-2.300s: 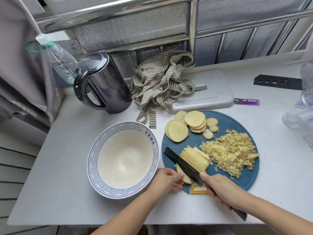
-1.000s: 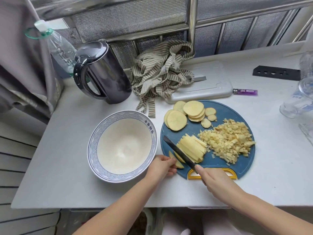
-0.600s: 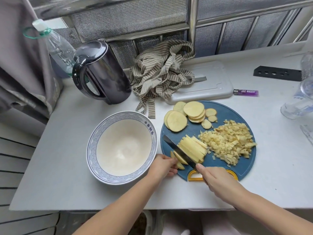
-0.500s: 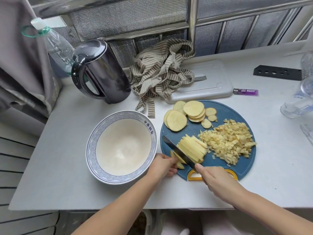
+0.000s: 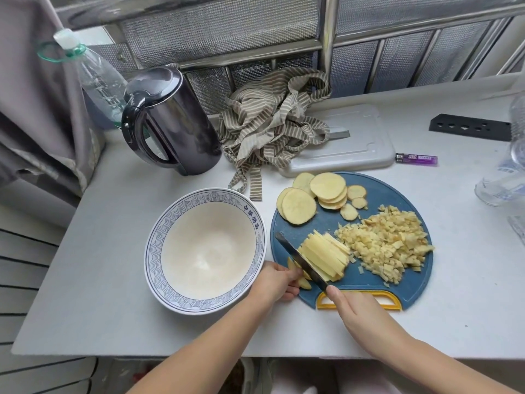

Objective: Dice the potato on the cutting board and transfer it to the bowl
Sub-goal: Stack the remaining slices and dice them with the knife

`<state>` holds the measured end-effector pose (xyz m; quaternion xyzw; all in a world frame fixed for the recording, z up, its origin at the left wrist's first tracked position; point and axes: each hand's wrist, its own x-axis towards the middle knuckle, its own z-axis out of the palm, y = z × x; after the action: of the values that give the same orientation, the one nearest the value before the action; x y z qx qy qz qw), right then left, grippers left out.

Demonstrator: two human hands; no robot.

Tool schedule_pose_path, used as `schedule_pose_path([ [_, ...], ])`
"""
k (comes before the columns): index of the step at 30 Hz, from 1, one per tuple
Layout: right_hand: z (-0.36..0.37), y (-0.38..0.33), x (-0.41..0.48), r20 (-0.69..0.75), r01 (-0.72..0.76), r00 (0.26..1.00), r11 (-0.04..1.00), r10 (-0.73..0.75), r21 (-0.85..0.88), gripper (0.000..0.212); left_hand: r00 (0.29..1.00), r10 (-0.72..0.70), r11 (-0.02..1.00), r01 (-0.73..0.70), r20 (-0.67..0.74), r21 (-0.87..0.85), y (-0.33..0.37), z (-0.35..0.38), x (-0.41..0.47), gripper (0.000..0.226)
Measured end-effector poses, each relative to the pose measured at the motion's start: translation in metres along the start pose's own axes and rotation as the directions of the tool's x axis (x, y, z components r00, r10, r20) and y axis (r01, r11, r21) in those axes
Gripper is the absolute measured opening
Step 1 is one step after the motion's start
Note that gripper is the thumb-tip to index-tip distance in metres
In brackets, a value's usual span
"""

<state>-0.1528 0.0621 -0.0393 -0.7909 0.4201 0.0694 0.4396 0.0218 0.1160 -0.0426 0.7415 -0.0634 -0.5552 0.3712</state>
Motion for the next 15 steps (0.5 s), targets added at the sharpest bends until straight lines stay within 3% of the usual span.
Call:
schedule_pose_path([
  [8, 0.0033, -0.0054, -0.0032, -0.026, -0.002, 1.0, 0.999, 0.001, -0.043, 0.054, 0.997, -0.034, 0.998, 0.038, 0.074, -0.049, -0.0013, -0.0007, 0.0055, 0.028],
  [15, 0.0034, -0.0075, -0.003, -0.018, -0.034, 0.999, 0.999, 0.033, -0.039, 0.055, 0.997, -0.049, 0.998, 0.051, 0.056, -0.036, -0.0025, -0.0005, 0.0086, 0.034],
])
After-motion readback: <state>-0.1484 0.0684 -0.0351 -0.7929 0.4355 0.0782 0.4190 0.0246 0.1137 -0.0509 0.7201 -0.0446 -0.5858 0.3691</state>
